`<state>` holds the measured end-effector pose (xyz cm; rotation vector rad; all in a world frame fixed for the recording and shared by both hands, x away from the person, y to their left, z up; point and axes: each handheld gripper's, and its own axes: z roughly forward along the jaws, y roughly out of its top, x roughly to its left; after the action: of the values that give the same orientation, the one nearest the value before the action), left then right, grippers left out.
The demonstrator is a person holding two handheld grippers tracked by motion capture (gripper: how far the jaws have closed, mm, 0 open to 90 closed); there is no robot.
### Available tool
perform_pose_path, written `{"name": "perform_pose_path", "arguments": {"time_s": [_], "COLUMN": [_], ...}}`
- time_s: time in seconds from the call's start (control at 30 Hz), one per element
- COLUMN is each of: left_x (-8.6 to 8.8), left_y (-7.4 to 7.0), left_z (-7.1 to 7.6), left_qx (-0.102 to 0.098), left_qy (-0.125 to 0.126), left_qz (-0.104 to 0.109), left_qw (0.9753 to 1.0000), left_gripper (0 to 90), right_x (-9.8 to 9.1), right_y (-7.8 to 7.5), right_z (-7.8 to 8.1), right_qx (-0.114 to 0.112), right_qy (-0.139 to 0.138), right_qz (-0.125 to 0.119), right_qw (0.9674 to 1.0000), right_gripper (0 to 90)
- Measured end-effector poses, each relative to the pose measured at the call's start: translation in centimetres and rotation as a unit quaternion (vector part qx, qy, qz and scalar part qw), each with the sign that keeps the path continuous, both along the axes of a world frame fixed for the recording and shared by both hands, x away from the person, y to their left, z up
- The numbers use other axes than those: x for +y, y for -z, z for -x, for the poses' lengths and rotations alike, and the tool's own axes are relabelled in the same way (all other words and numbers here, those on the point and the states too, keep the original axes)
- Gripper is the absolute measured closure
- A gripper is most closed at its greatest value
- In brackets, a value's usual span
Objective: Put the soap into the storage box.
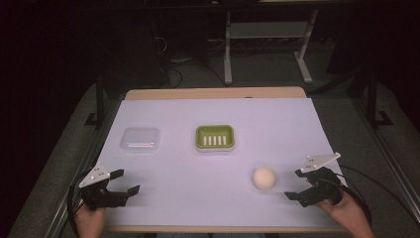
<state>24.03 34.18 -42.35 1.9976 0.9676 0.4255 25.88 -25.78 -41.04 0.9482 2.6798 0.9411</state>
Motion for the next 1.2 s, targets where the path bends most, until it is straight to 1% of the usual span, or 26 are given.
{"name": "perform_pose_path", "arguments": {"time_s": [0.03, 0.13, 0.17, 0.2, 0.27, 0.33, 0.43, 0.6, 0.77, 0.83, 0.97, 1.03, 1.1, 1.17, 1.2], "left_x": [0.0, 0.0, 0.1, 0.1, 0.1, 0.1, 0.1, 0.0, -0.1, -0.1, -0.2, -0.2, -0.2, -0.2, -0.2], "left_y": [0.0, 0.0, 0.0, 0.0, 0.0, 0.0, 0.0, 0.0, 0.1, 0.0, 0.0, 0.0, 0.0, 0.0, 0.0], "left_z": [0.0, 0.0, 0.0, 0.0, 0.0, 0.0, 0.0, 0.0, 0.0, 0.0, 0.1, 0.1, 0.1, 0.1, 0.1], "left_qx": [0.0, 0.001, 0.0, -0.001, -0.002, -0.001, -0.001, 0.0, 0.002, 0.001, -0.001, -0.001, -0.002, 0.002, 0.0], "left_qy": [0.0, -0.001, -0.002, -0.003, -0.002, -0.003, -0.002, 0.001, -0.001, 0.002, 0.004, 0.004, 0.004, 0.002, 0.005], "left_qz": [-0.001, 0.0, 0.0, 0.001, 0.002, 0.003, 0.002, 0.0, 0.005, 0.002, 0.002, 0.004, 0.005, 0.01, 0.009], "left_qw": [1.0, 1.0, 1.0, 1.0, 1.0, 1.0, 1.0, 1.0, 1.0, 1.0, 1.0, 1.0, 1.0, 0.9999, 1.0], "left_gripper": [13.0, 13.0, 13.0, 13.0, 13.0, 13.0, 13.0, 13.0, 13.0, 13.0, 13.0, 13.0, 13.0, 13.0, 13.0], "right_x": [0.4, 0.7, 0.9, 1.0, 1.2, 1.3, 1.5, 2.2, 2.8, 3.1, 3.7, 4.0, 4.3, 4.7, 4.8], "right_y": [-0.1, -0.3, -0.3, -0.4, -0.6, -0.7, -0.7, -0.8, -1.0, -1.0, -1.0, -1.0, -1.0, -1.0, -1.0], "right_z": [-0.2, -0.3, -0.4, -0.5, -0.8, -0.8, -1.0, -1.3, -1.8, -2.0, -2.3, -2.5, -2.7, -2.9, -3.0], "right_qx": [0.001, 0.001, -0.002, 0.002, 0.002, 0.005, 0.003, 0.007, 0.006, 0.01, 0.01, 0.014, 0.012, 0.013, 0.014], "right_qy": [-0.002, -0.007, -0.011, -0.012, -0.016, -0.014, -0.02, -0.025, -0.033, -0.034, -0.041, -0.041, -0.047, -0.048, -0.051], "right_qz": [0.0, 0.001, 0.004, 0.004, 0.008, 0.009, 0.012, 0.018, 0.021, 0.019, 0.024, 0.027, 0.031, 0.036, 0.038], "right_qw": [1.0, 1.0, 0.9999, 0.9999, 0.9998, 0.9998, 0.9997, 0.9995, 0.9992, 0.9992, 0.9988, 0.9987, 0.9983, 0.9981, 0.9979], "right_gripper": [14.8, 14.8, 14.8, 14.8, 14.8, 14.8, 14.7, 14.4, 14.3, 14.3, 14.3, 14.3, 14.3, 14.3, 14.3]}}
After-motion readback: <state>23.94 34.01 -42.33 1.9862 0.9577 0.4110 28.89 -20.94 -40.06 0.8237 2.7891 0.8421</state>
